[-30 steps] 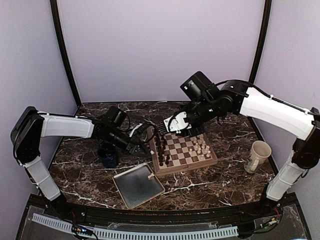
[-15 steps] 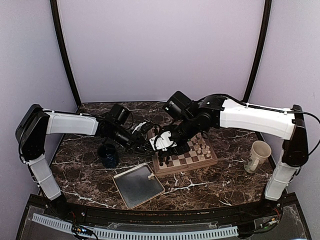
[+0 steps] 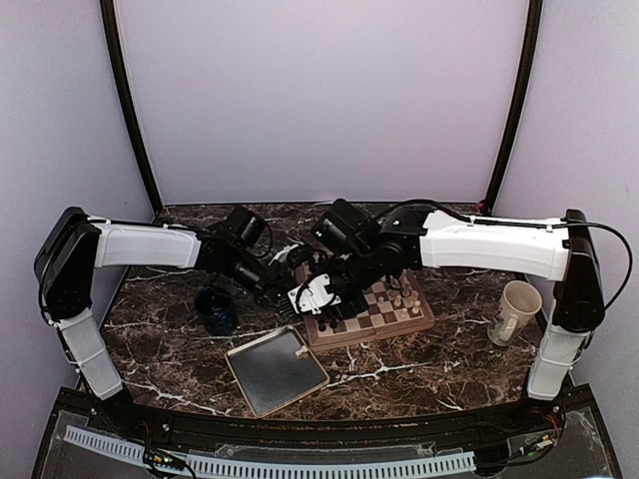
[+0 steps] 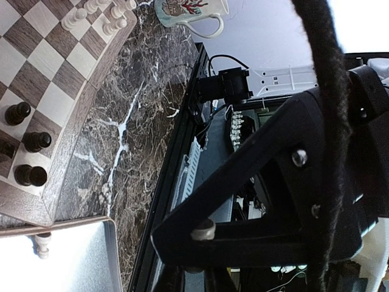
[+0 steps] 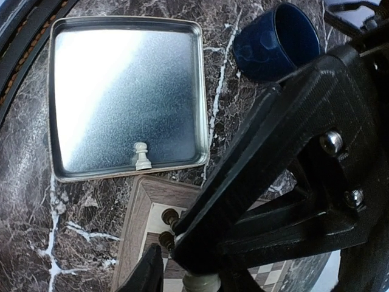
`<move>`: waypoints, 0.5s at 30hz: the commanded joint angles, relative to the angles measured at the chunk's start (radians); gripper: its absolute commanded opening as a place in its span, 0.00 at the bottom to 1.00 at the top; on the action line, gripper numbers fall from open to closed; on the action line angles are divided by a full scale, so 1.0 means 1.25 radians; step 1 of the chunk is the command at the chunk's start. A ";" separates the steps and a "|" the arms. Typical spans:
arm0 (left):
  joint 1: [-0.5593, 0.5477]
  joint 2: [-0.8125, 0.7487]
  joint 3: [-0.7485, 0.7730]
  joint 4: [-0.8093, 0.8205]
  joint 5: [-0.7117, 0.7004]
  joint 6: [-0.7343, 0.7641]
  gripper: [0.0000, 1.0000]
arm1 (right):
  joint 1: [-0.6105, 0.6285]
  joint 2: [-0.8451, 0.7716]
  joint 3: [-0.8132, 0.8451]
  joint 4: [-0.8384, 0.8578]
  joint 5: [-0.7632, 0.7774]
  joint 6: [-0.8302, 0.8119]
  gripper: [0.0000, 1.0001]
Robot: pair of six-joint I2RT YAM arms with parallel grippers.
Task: Set up the chess pieces on the board
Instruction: Pass from the left arm to the right
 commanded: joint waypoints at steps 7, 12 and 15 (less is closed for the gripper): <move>-0.009 -0.019 0.018 -0.029 0.020 0.048 0.18 | 0.011 -0.008 -0.043 0.035 0.080 0.010 0.14; -0.009 -0.109 -0.031 0.085 -0.082 0.053 0.34 | -0.039 -0.058 -0.058 0.050 0.005 0.091 0.12; -0.010 -0.205 -0.131 0.307 -0.182 -0.007 0.39 | -0.098 -0.100 -0.074 0.063 -0.106 0.166 0.12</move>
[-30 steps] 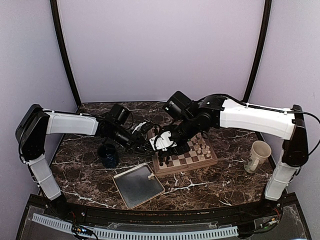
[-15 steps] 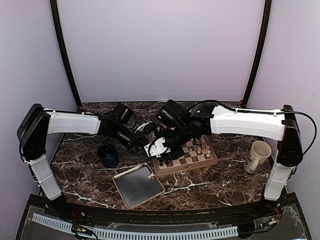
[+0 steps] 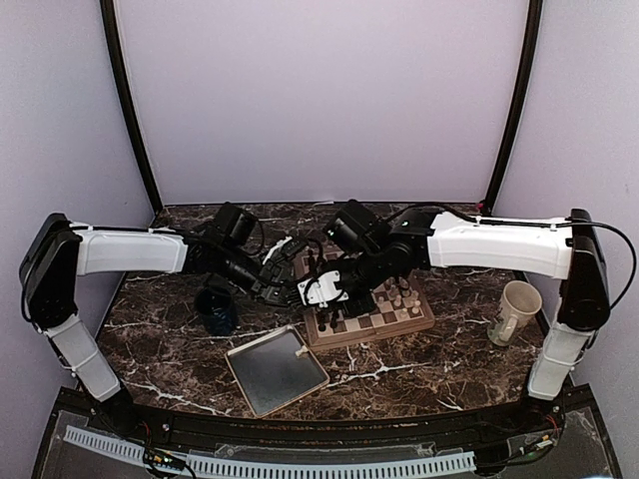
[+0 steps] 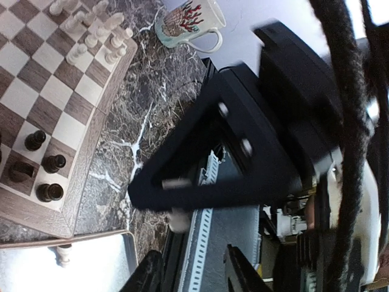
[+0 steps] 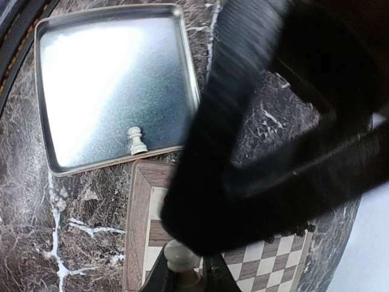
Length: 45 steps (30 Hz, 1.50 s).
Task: Set up the chess pieces on the board
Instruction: Pass from the left arm to the right, then pass from the right arm to the left
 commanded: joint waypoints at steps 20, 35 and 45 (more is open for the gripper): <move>-0.154 -0.111 -0.042 0.529 -0.524 0.176 0.46 | -0.278 -0.176 -0.131 0.256 -0.575 0.416 0.14; -0.152 -0.050 0.018 0.490 -0.434 0.165 0.20 | -0.278 -0.200 -0.149 0.253 -0.585 0.402 0.16; -0.131 -0.049 -0.001 0.553 -0.413 0.092 0.29 | -0.278 -0.202 -0.150 0.247 -0.596 0.396 0.16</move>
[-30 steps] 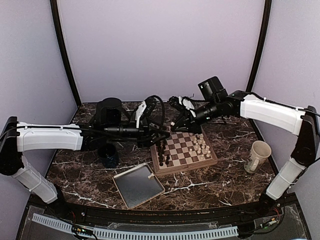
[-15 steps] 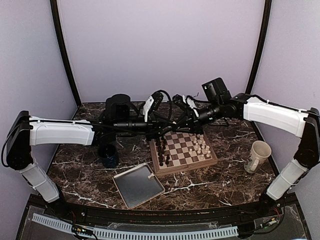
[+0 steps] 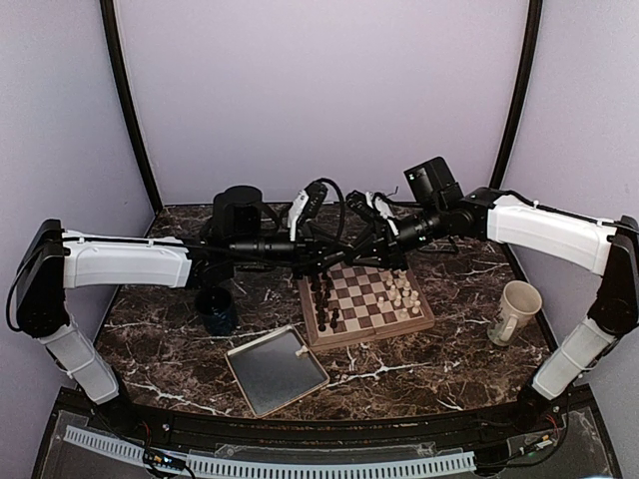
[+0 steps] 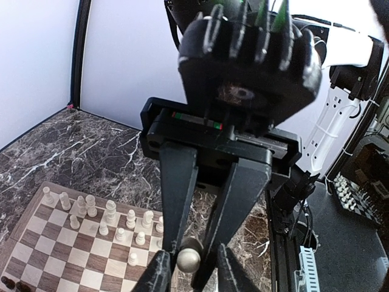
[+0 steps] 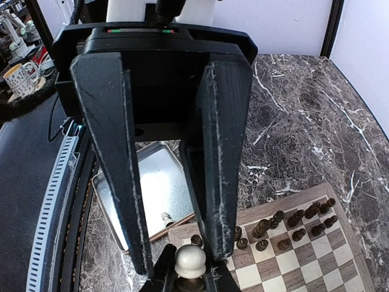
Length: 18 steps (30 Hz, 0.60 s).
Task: Set up the chess pieces on the board
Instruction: Pass from the right arm to the left
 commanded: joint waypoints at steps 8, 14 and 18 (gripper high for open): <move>0.021 0.013 0.009 0.059 0.053 -0.056 0.22 | 0.008 -0.027 0.000 0.021 -0.030 -0.007 0.16; 0.021 0.027 0.029 0.028 0.062 -0.040 0.17 | 0.005 -0.027 -0.003 0.033 -0.017 0.005 0.18; 0.021 0.047 0.052 0.010 0.060 -0.030 0.15 | -0.005 -0.030 -0.019 0.055 0.044 0.018 0.30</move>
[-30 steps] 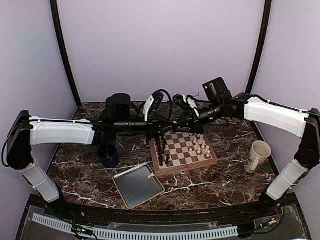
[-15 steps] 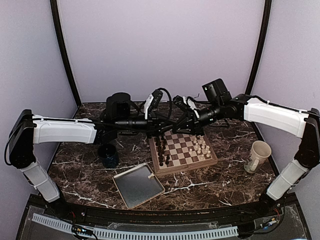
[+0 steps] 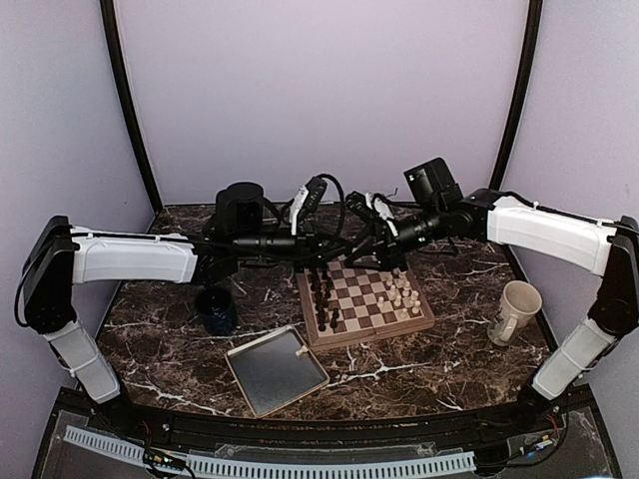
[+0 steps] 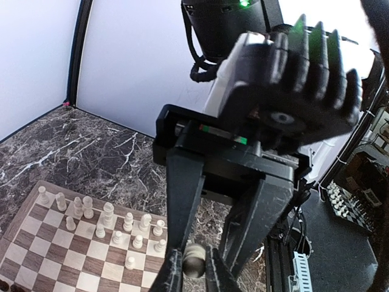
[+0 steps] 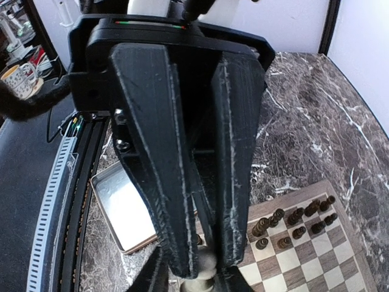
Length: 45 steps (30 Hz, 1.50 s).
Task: Set up the chess pieces on the board
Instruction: Pass from the right arm to the left, then place the pawn at h2.
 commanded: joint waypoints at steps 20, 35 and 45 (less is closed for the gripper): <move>0.036 0.404 0.528 -0.445 -0.186 0.262 0.15 | -0.340 -0.134 -0.153 -0.056 0.165 -0.079 0.51; 0.036 0.713 0.930 -0.595 -0.323 0.268 0.15 | -0.348 -0.188 -0.232 -0.011 0.163 -0.021 0.51; 0.036 0.777 0.997 -0.571 -0.360 0.266 0.16 | -0.349 -0.175 -0.236 -0.016 0.142 -0.031 0.50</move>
